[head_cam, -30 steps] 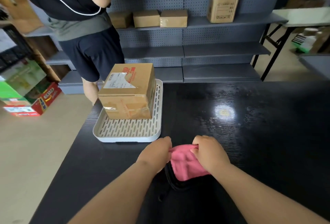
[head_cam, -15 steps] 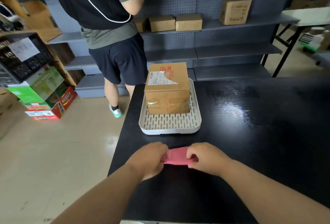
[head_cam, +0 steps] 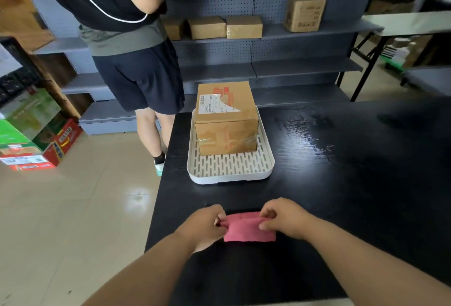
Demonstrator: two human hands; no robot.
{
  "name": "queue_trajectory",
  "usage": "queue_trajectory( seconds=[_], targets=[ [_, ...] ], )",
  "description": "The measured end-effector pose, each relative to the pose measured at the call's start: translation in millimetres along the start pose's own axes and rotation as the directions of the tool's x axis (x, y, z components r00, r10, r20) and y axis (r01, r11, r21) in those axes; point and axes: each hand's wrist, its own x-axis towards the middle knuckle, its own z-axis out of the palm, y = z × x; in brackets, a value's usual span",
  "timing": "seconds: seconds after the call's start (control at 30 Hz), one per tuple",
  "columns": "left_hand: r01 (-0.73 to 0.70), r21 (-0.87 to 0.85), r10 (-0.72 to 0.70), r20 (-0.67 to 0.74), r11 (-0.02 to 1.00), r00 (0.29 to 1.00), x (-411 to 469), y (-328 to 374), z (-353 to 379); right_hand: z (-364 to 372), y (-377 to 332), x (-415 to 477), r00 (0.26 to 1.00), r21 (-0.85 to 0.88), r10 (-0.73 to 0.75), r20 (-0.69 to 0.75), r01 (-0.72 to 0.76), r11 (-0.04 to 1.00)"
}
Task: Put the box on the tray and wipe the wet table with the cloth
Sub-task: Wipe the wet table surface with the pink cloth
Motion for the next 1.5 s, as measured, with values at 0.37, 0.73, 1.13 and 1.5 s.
queue_trajectory(
  seconds=[0.37, 0.73, 1.13, 1.5],
  targets=[
    [0.159, -0.033, -0.162, -0.132, 0.987, 0.978, 34, 6, 5, 3, -12, 18, 0.964, -0.192, 0.046, -0.261, -0.099, 0.976],
    [-0.288, 0.494, 0.275, 0.101, 0.821, 0.956, 29, -4, 18, 9, 2, 4, 0.936, -0.487, -0.350, 0.017, 0.314, 0.815],
    [-0.309, 0.534, 0.231, 0.208, 0.787, 0.950, 22, -19, 39, 42, 34, 12, 0.974, -0.571, -0.219, 0.063, 0.216, 0.792],
    [-0.299, 0.522, 0.206, 0.230, 0.799, 0.951, 25, -14, 14, 8, 2, -3, 0.969, -0.499, -0.217, 0.117, 0.246, 0.831]
  ],
)
